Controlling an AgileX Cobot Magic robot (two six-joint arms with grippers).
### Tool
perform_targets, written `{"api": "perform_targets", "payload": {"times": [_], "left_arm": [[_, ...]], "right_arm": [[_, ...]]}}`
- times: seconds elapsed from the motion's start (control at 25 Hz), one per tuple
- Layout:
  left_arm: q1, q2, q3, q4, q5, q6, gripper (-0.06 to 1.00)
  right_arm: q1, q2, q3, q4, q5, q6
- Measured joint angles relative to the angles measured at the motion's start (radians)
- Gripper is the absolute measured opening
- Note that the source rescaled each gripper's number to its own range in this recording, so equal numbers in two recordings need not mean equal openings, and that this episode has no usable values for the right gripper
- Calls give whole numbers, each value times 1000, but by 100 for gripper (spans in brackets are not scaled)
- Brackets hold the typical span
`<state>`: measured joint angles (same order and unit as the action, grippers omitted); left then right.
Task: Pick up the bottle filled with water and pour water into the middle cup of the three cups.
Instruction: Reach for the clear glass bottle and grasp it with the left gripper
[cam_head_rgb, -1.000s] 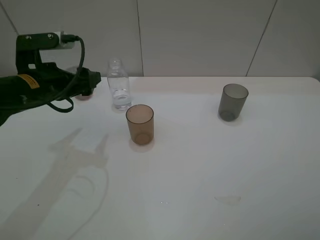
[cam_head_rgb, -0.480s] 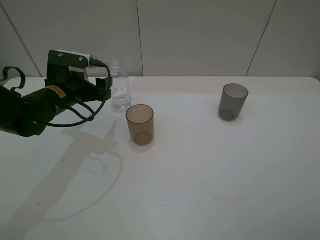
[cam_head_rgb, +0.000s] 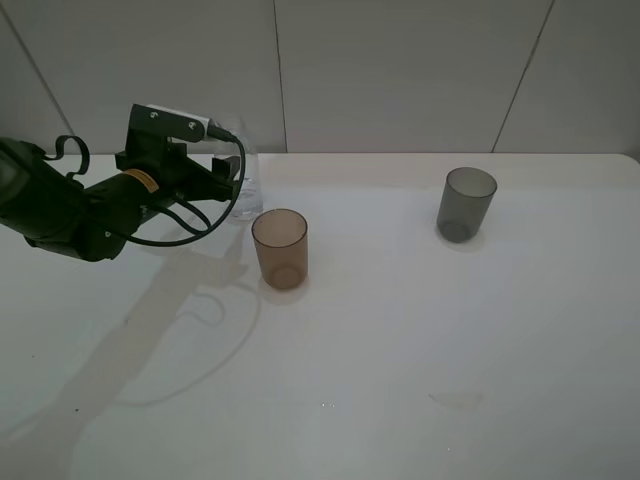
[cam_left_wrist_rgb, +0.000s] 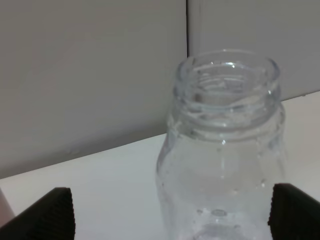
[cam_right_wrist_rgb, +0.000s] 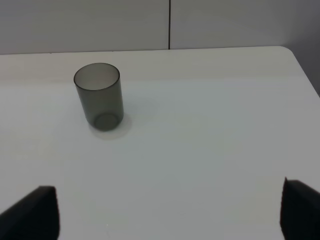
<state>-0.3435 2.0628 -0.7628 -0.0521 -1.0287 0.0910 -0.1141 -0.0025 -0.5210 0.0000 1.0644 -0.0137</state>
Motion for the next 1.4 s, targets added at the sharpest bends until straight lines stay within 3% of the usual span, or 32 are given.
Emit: {"api": "perform_targets", "payload": {"times": [0.36, 0.76, 1.4], "left_arm": [[0, 82, -75, 52, -1, -1, 99], [-1, 136, -82, 52, -53, -7, 99], [-1, 136, -85, 129, -96, -44, 99]], "right_arm": [[0, 0, 0, 0, 0, 0], [0, 0, 0, 0, 0, 0], [0, 0, 0, 0, 0, 0]]}}
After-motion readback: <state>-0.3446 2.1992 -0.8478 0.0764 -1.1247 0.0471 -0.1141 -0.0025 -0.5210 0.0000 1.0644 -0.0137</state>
